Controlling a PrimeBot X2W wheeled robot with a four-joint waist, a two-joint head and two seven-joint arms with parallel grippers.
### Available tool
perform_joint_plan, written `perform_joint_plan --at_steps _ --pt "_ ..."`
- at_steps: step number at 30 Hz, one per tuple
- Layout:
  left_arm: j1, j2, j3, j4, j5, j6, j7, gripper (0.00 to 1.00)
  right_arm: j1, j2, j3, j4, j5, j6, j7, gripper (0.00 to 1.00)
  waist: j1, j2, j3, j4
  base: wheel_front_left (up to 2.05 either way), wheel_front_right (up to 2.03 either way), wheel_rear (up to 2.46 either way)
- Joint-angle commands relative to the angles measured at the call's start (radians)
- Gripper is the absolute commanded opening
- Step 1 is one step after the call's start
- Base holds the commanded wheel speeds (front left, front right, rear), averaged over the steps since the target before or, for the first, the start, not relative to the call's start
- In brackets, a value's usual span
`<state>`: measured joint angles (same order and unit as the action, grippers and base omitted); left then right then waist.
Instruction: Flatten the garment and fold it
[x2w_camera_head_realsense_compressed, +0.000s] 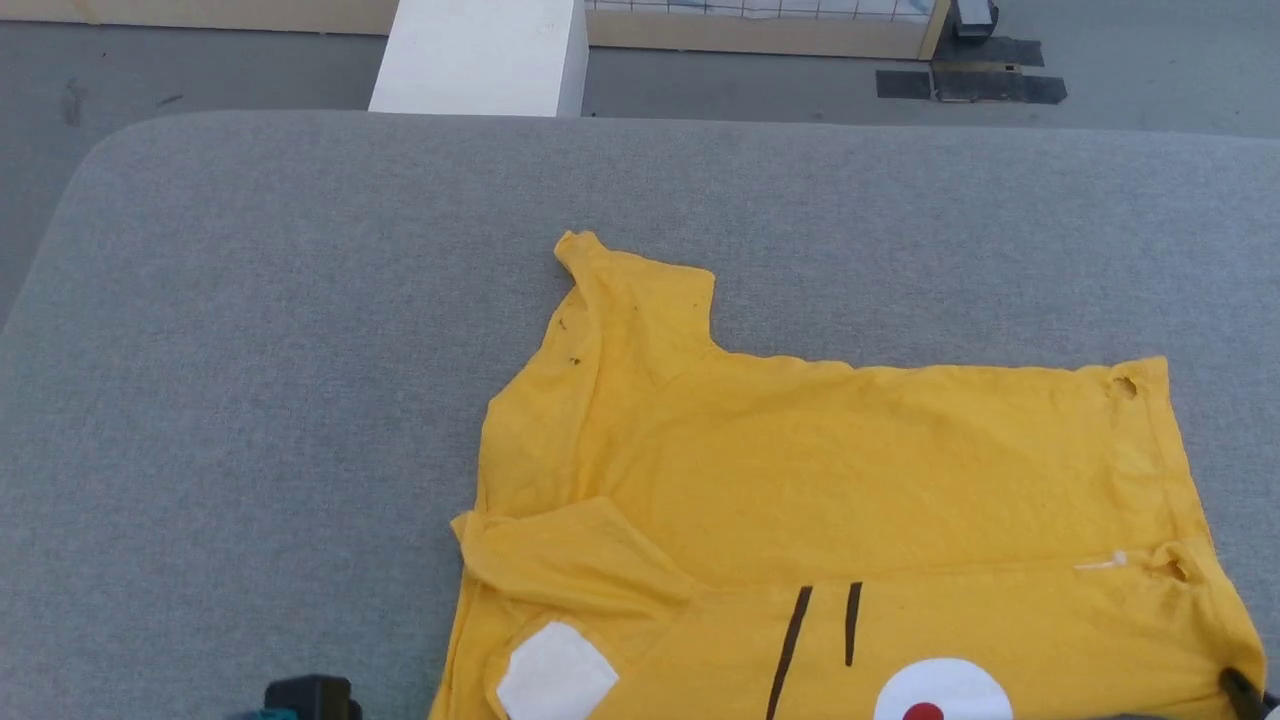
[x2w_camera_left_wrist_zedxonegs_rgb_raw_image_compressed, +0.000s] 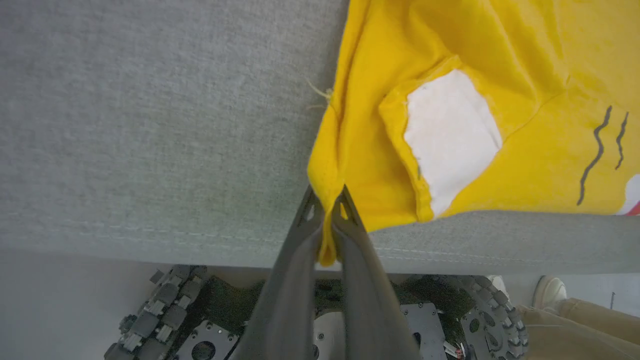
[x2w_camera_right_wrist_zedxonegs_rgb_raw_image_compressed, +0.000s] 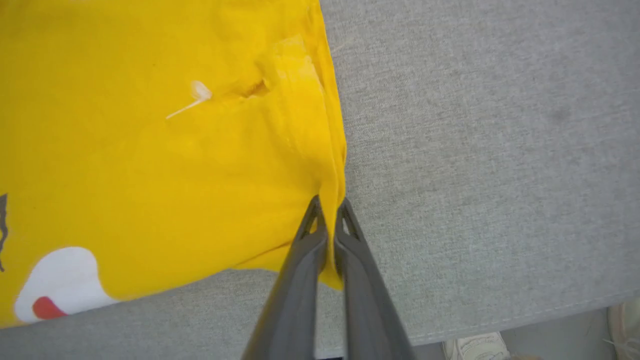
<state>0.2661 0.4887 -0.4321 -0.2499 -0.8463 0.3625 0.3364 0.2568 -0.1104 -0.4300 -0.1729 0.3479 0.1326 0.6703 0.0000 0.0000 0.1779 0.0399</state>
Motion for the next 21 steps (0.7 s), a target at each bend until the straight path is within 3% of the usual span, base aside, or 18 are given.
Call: perform_joint_plan --at_steps 1,5,6,7,8,14,21 --pt "0.016 -0.011 -0.005 0.020 -0.010 -0.003 -0.001 0.00 0.011 0.005 0.002 0.011 -0.004 -0.002 -0.010 0.00 0.0000 0.0000 -0.004 0.002 0.00 0.00 0.00" --pt "0.002 -0.038 -0.005 0.086 -0.016 -0.028 -0.037 0.00 0.014 0.016 0.013 0.049 -0.009 -0.002 -0.037 0.00 0.0000 0.0000 -0.017 0.009 0.00 0.00 0.00" --pt "-0.007 -0.044 0.002 0.100 -0.010 -0.029 -0.056 0.49 0.009 0.017 0.013 0.055 -0.010 -0.002 -0.048 0.00 0.0000 0.0000 -0.019 0.011 0.00 0.00 0.00" --pt "-0.018 -0.049 0.006 0.117 -0.005 -0.033 -0.072 1.00 0.003 0.017 0.015 0.061 -0.013 -0.002 -0.065 0.55 0.0000 0.0000 -0.024 0.013 0.00 0.00 0.00" --pt "-0.025 -0.051 0.006 0.129 -0.004 -0.038 -0.078 1.00 0.000 0.014 0.021 0.067 -0.014 -0.002 -0.072 1.00 0.0000 0.0000 -0.027 0.013 0.00 0.00 0.00" --pt "-0.048 -0.050 0.043 0.141 -0.003 -0.053 -0.132 1.00 -0.026 -0.010 0.021 0.054 0.001 -0.002 -0.115 1.00 0.0000 0.0000 -0.038 0.010 0.00 0.00 0.00" --pt "-0.137 0.002 0.151 -0.023 0.093 -0.027 -0.276 1.00 -0.087 -0.027 0.011 -0.044 -0.029 -0.002 -0.219 1.00 0.0000 0.0000 0.016 -0.012 0.00 0.00 0.00"
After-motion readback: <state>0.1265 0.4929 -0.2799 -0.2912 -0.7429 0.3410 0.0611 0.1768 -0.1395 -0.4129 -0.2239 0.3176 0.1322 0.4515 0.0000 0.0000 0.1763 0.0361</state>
